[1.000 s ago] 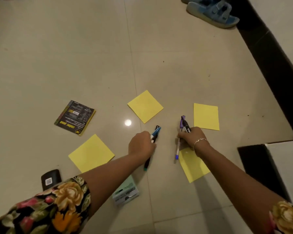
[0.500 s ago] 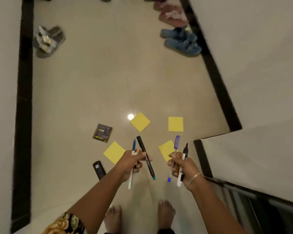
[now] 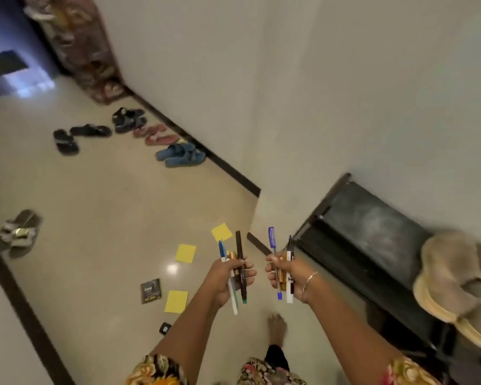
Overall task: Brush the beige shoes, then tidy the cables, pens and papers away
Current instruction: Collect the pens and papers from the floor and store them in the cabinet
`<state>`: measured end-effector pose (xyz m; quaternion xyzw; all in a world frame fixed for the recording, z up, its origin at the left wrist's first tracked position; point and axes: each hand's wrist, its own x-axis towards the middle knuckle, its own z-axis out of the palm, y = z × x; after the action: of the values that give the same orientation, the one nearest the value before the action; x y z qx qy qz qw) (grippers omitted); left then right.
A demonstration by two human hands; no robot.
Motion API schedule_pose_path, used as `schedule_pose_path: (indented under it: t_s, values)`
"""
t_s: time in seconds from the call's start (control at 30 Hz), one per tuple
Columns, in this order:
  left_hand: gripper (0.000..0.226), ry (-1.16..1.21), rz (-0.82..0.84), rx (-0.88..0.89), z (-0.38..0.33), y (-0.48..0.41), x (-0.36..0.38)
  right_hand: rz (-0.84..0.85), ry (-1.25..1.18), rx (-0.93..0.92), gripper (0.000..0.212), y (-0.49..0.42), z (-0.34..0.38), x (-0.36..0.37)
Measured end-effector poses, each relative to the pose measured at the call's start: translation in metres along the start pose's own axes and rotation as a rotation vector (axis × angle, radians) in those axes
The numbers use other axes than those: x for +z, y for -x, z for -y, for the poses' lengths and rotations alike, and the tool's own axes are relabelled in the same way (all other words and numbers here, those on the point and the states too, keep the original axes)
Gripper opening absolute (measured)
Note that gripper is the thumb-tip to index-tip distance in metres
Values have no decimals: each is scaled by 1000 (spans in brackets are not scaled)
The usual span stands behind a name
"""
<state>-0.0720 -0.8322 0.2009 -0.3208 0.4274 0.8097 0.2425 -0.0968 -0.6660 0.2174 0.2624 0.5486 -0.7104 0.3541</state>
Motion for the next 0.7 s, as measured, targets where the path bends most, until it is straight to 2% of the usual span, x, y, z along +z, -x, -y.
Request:
schedule_pose_path:
  t_s: [0.2, 0.43, 0.57, 0.7]
  values:
    - [18, -250, 247, -86, 46, 38, 83, -165, -218, -136, 14, 101, -37, -78]
    - [17, -539, 479, -237, 156, 64, 189, -386, -481, -268, 15, 201, -106, -200]
    - [18, -609, 517, -277, 240, 92, 249, -462, -547, -320, 13, 259, -150, -277]
    - [20, -557, 499, -329, 332, 124, 309, -505, -515, -320, 16, 327, -198, -359]
